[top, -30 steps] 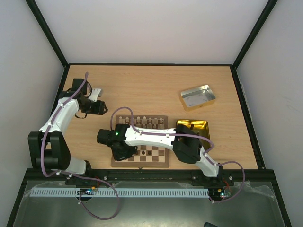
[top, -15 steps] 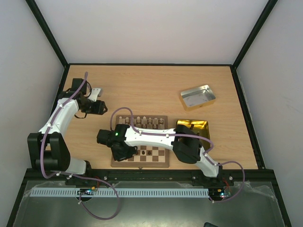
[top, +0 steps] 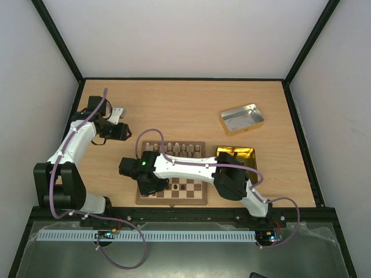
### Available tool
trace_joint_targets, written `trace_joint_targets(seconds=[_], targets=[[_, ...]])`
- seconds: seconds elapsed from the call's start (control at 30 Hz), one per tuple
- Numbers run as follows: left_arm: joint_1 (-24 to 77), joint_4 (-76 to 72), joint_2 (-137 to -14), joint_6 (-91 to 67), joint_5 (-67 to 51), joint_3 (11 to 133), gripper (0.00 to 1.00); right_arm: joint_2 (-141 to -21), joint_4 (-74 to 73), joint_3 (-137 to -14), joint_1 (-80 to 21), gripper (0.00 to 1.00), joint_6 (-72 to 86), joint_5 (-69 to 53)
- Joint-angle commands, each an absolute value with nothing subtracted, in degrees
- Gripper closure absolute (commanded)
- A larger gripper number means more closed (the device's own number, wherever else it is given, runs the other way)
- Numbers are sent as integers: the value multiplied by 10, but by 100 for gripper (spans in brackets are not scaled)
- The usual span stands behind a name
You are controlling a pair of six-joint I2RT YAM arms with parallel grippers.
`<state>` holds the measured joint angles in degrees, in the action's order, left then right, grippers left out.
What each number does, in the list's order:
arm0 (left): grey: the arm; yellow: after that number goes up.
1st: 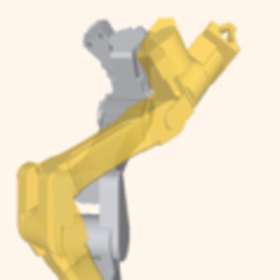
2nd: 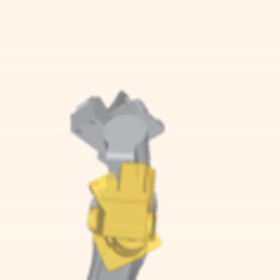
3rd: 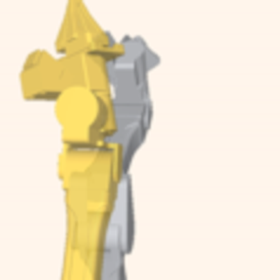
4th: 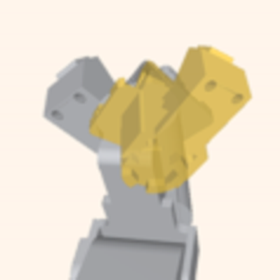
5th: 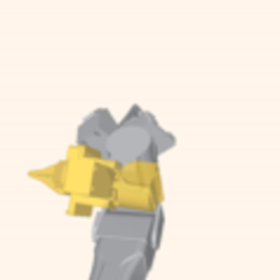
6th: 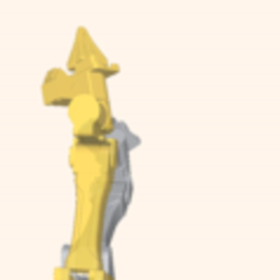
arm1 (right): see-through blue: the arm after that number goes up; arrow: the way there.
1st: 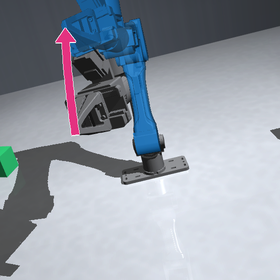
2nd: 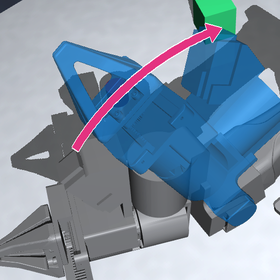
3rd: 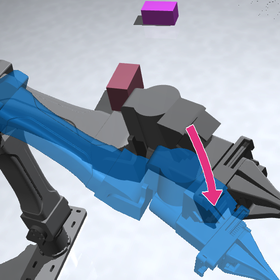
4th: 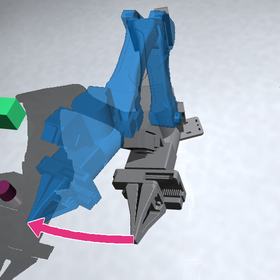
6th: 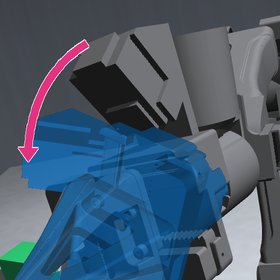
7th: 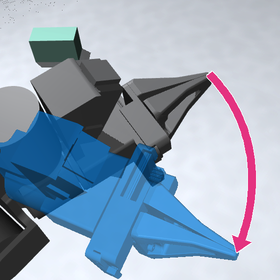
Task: Set up the chess pieces on the board
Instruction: Place the chess piece on the chessboard, then pick up the chess piece from the storage box.
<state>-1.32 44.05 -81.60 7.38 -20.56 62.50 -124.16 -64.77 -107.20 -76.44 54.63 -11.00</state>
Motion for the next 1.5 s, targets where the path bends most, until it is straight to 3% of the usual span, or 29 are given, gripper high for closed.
trace_joint_targets(seconds=[0.0,0.77,0.93,1.2,1.47], targets=[[-18,447,-802,79,-213,616,44,-1197,-671,-1076,-754,71,554,-82],[-18,445,-813,81,-220,616,45,-1220,-638,-1084,-719,70,525,-112],[-13,454,-819,96,-218,618,52,-1205,-645,-1084,-708,71,532,-88],[27,458,-815,109,-179,613,55,-1089,-657,-999,-646,73,554,-27],[37,460,-822,107,-174,621,53,-878,-687,-831,-498,71,548,4]])
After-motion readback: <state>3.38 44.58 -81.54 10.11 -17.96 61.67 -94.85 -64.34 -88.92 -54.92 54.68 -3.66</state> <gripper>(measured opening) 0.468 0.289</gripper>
